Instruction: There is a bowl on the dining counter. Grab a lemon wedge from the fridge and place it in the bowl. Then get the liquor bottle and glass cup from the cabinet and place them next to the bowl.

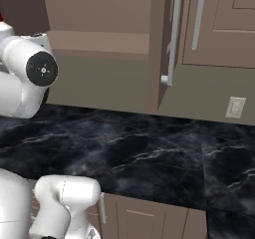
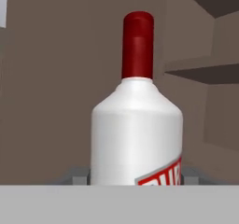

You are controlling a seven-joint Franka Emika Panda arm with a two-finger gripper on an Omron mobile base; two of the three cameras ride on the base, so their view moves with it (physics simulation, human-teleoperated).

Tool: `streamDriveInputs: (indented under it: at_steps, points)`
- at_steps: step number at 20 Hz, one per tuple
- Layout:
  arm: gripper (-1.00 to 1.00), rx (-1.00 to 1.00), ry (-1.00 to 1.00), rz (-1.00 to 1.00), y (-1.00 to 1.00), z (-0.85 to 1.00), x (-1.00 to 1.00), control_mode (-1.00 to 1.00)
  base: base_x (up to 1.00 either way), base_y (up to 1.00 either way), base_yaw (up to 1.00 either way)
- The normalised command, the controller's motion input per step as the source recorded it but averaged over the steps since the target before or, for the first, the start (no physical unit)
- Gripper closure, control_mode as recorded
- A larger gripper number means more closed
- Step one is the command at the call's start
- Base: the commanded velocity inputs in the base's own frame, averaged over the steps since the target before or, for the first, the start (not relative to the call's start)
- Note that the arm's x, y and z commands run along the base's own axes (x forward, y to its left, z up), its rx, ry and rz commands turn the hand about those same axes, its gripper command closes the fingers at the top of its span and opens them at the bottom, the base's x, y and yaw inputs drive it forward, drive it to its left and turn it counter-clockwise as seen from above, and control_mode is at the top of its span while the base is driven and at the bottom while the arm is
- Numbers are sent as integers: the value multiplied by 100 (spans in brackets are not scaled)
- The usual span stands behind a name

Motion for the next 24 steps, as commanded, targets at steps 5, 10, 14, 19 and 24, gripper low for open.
streamDriveInputs:
  at_steps: [5,10,14,19,24]
  points:
    - [100,-4,13,-3,-50,-45,-100,-100,0,0,0]
    - [100,-4,15,-9,-29,-52,-73,-100,0,0,0]
    - [100,-3,20,-13,0,-37,-29,-100,0,0,0]
    - [100,-5,22,-7,8,-28,0,-100,0,0,0]
    - [100,-1,13,-2,0,-18,-9,-100,0,0,0]
